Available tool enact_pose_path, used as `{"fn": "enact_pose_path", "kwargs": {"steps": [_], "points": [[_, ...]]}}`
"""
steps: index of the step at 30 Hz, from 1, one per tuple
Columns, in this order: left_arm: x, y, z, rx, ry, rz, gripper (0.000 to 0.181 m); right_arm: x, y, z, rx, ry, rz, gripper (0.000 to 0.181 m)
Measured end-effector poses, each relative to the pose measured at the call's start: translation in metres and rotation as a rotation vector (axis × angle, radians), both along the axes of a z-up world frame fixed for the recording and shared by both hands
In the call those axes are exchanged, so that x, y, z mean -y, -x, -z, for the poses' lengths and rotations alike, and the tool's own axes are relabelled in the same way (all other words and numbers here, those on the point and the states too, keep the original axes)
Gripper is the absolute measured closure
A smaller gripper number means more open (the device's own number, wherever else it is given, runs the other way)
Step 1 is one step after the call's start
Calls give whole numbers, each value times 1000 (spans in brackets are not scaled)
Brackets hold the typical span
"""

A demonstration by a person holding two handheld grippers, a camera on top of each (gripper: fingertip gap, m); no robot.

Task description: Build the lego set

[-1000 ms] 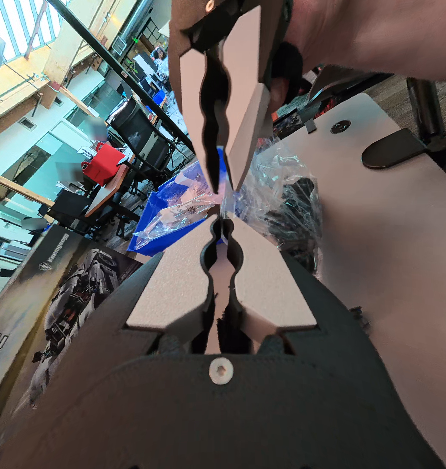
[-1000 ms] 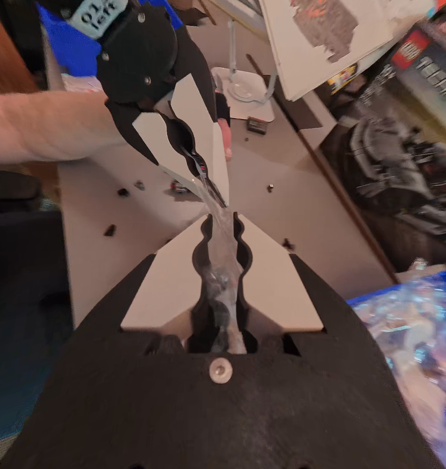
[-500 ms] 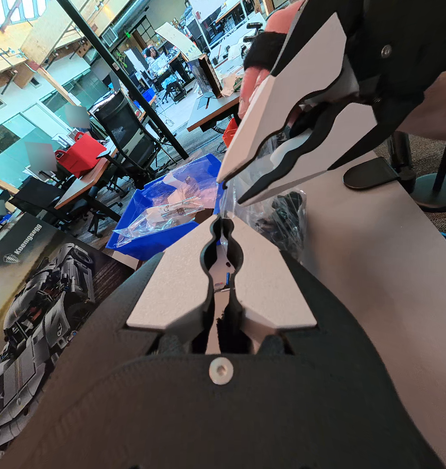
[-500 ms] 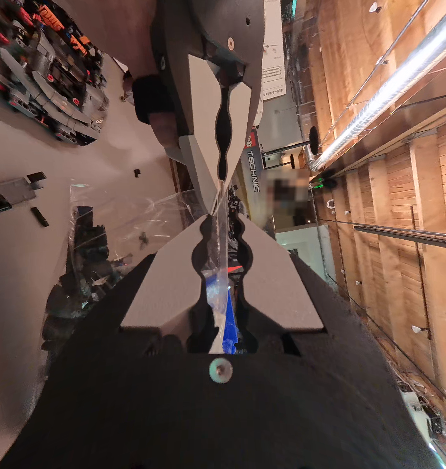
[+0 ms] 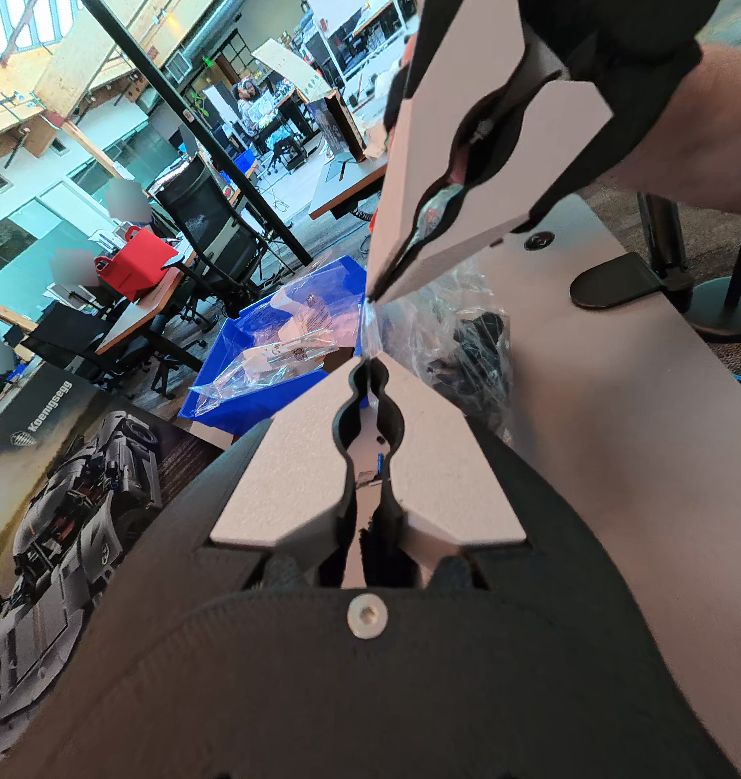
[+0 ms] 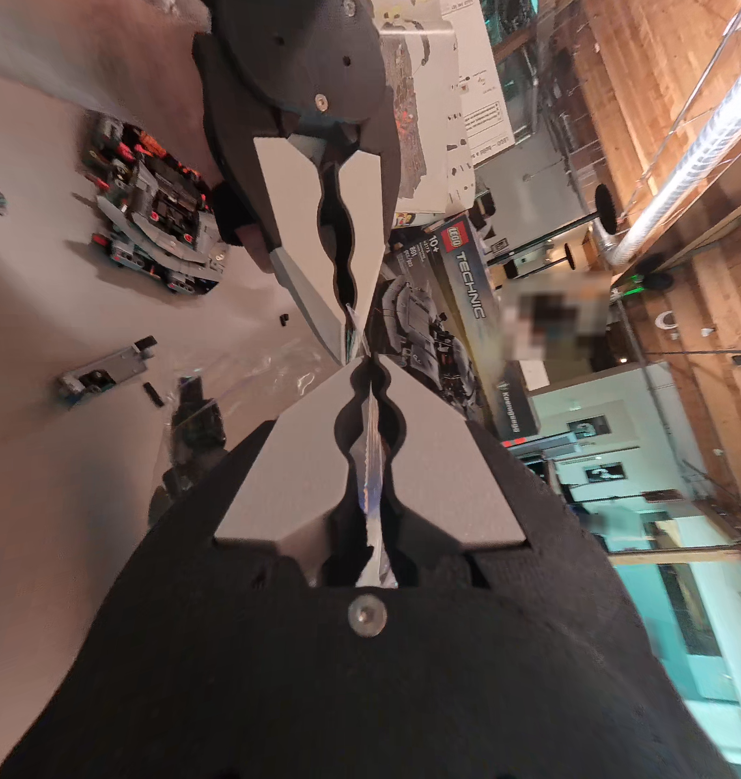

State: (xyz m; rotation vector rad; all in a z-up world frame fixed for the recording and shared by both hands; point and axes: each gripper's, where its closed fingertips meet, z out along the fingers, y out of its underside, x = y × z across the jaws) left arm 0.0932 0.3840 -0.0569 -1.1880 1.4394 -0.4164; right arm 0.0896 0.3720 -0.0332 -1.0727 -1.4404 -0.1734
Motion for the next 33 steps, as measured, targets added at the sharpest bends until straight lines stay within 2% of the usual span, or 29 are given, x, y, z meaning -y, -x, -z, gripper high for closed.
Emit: {"fn": "enact_pose_path", "kwargs": {"steps": [2,5,7,10,11,13,17,23,27,29,33], "points": [[0,-1,-1,-10,-33,-7,181,1,-1,-4,-37,74,-13,181],[-6,0,14,-89,-54,-37,181,8,-2,-26,-176,199,-71,181],[-4,-6,17,-79,-29,-24,181,-1,-9,-23,-124,214,-10,181],[-1,-8,17,-79,-17,-12,181,-5,-12,-4,-61,288,-6,181],[-2,-7,16,-75,-5,-14,181,-6,-14,1,-43,271,-4,180],[-3,-4,14,-59,27,-14,181,-2,-14,12,15,207,-26,158],[-1,-5,12,-21,96,15,181,-10,-13,28,101,80,29,160],[1,-4,13,-10,168,34,181,-15,-9,23,86,-84,51,177],[1,-4,12,-7,171,36,181,-14,-9,23,77,-55,42,181],[-1,-5,11,-14,114,15,181,-15,-10,22,48,13,40,181],[-3,-5,0,-5,-33,-39,163,-14,-12,18,-2,147,11,181]]}}
